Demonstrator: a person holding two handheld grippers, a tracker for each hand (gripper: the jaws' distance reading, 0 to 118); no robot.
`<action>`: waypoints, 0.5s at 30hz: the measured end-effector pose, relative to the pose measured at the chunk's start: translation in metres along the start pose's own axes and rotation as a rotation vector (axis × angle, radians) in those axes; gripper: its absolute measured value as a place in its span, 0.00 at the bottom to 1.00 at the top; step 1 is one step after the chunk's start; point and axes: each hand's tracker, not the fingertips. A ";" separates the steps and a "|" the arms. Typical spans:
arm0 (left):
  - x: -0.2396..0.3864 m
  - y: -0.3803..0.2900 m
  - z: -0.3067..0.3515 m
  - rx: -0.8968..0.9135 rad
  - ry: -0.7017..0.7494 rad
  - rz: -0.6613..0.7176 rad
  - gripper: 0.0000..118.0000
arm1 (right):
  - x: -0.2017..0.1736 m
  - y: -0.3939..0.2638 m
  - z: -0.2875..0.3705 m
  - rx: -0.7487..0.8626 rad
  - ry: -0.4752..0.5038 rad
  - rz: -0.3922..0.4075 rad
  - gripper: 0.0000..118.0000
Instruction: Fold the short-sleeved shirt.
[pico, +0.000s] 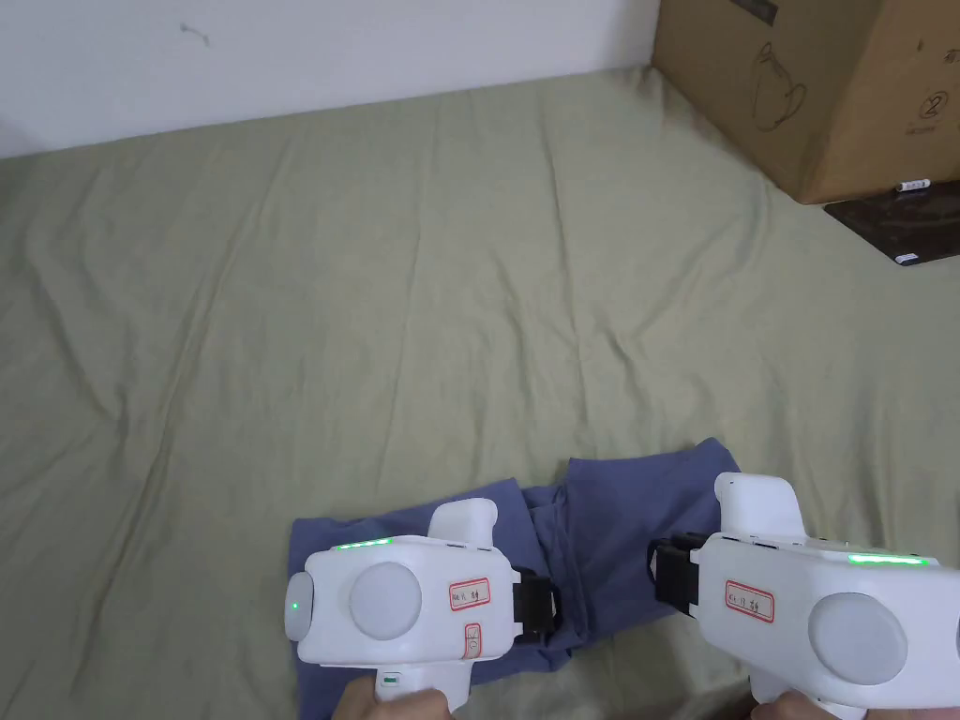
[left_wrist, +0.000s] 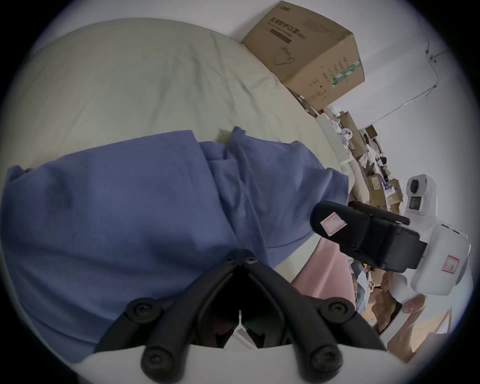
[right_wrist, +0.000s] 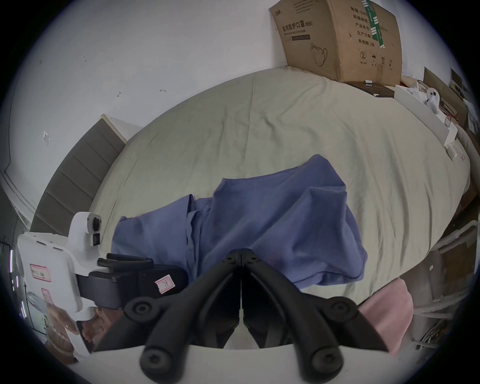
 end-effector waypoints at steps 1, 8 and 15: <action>0.001 0.000 0.003 0.018 -0.022 0.012 0.00 | 0.001 -0.001 0.000 -0.005 -0.015 0.002 0.00; 0.014 -0.008 0.000 -0.027 -0.095 -0.026 0.00 | 0.002 -0.001 0.004 -0.005 -0.037 -0.026 0.00; -0.070 -0.007 0.087 0.190 -0.180 0.216 0.02 | -0.015 0.009 0.010 0.025 -0.022 -0.022 0.00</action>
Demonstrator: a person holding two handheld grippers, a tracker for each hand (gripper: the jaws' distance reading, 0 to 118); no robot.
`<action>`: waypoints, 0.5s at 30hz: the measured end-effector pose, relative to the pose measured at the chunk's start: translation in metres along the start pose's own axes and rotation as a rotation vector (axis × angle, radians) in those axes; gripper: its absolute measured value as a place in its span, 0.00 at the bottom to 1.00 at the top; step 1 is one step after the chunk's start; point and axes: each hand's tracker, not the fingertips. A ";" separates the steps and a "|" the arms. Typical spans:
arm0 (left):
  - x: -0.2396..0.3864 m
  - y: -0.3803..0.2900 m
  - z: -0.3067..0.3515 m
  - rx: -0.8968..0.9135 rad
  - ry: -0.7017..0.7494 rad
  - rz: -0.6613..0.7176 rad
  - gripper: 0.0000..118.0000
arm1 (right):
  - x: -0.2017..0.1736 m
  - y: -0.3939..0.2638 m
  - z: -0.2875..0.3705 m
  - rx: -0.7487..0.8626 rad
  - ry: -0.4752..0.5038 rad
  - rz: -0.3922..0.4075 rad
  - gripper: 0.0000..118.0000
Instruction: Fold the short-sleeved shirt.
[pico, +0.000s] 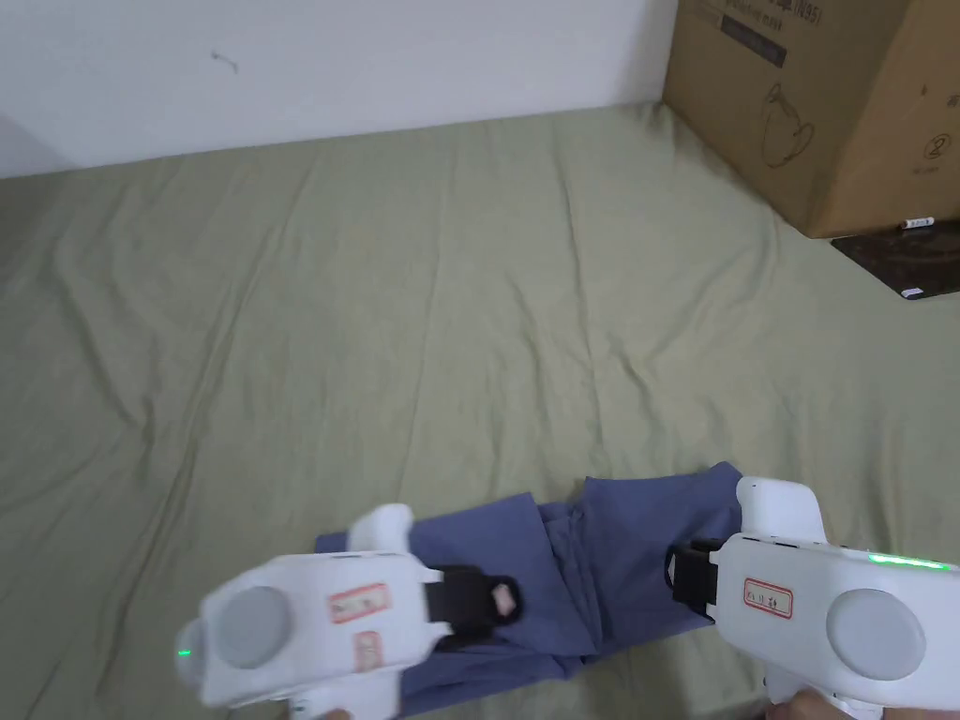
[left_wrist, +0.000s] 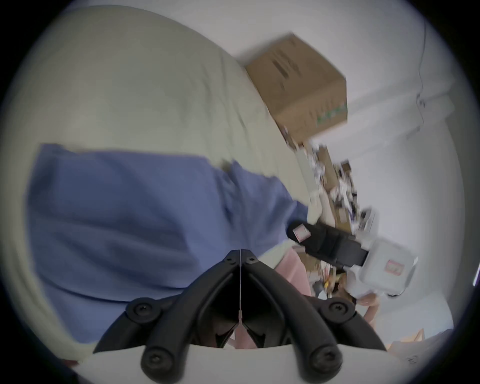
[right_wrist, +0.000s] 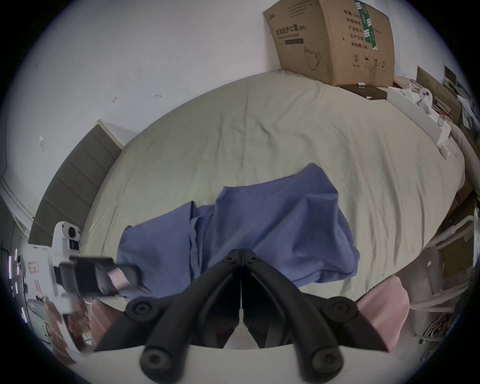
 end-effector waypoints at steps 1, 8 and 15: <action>-0.013 0.005 0.016 0.031 -0.003 0.015 0.17 | -0.004 0.001 -0.001 -0.001 0.002 0.008 0.00; -0.096 0.006 0.072 0.092 0.012 0.170 0.96 | -0.030 -0.006 -0.016 -0.037 0.062 0.064 0.00; -0.119 -0.017 0.053 0.106 -0.193 0.356 0.83 | -0.041 -0.011 -0.023 -0.070 0.086 0.104 0.00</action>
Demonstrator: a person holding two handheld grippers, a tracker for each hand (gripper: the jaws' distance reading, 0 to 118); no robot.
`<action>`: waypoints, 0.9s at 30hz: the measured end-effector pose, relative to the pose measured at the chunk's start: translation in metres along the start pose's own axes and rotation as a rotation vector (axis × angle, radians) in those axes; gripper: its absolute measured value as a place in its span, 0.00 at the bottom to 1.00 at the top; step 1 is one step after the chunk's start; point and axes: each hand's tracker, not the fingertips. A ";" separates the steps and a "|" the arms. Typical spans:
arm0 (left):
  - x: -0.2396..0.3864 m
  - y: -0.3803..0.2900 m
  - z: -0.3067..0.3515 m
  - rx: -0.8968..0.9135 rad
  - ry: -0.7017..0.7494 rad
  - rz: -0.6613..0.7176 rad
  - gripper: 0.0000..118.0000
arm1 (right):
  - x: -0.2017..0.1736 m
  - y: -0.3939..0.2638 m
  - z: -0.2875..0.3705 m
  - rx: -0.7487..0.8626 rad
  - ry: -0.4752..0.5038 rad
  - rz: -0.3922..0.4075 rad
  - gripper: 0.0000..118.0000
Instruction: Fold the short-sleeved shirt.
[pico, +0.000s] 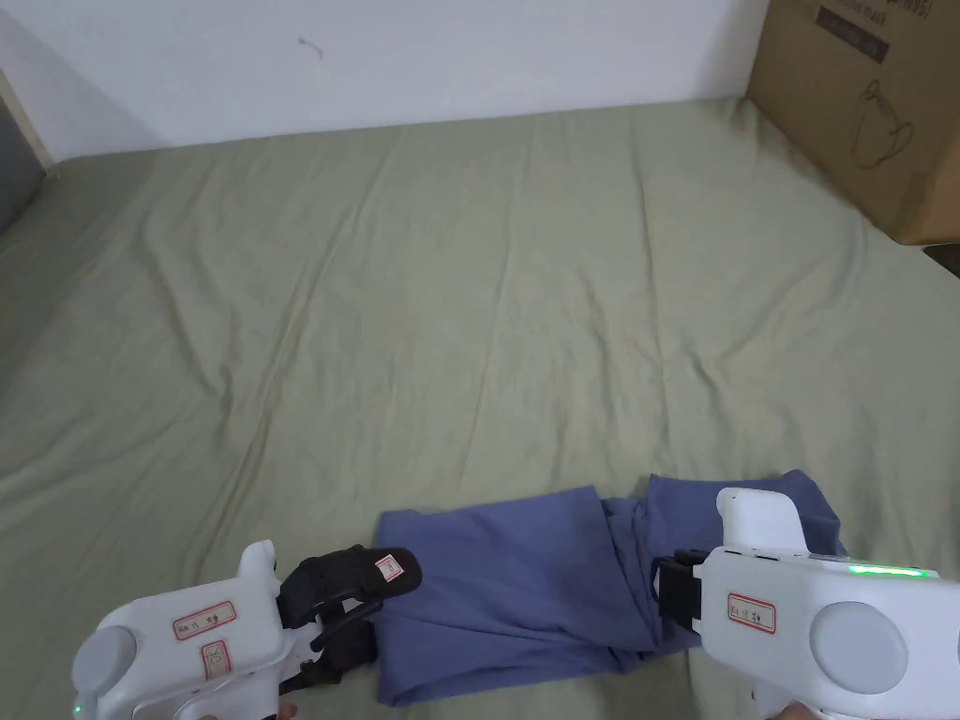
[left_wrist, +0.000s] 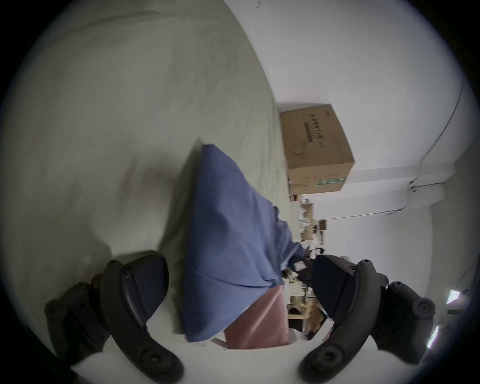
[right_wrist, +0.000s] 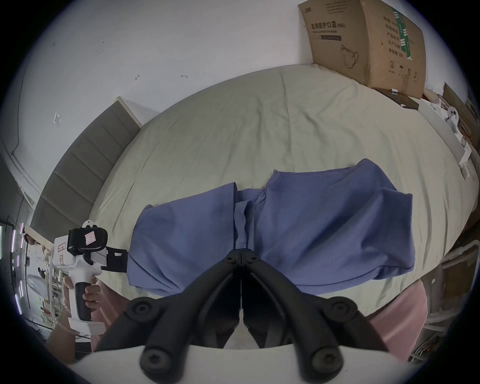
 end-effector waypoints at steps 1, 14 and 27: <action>0.000 -0.001 -0.004 -0.011 0.006 0.009 0.51 | 0.000 0.000 0.000 -0.002 0.002 -0.004 0.00; -0.026 0.049 0.046 0.011 0.192 -0.035 0.09 | -0.005 0.011 0.001 -0.007 -0.013 -0.013 0.00; 0.025 0.070 0.196 0.141 0.544 -0.117 0.09 | -0.015 0.008 -0.011 -0.041 0.001 0.006 0.00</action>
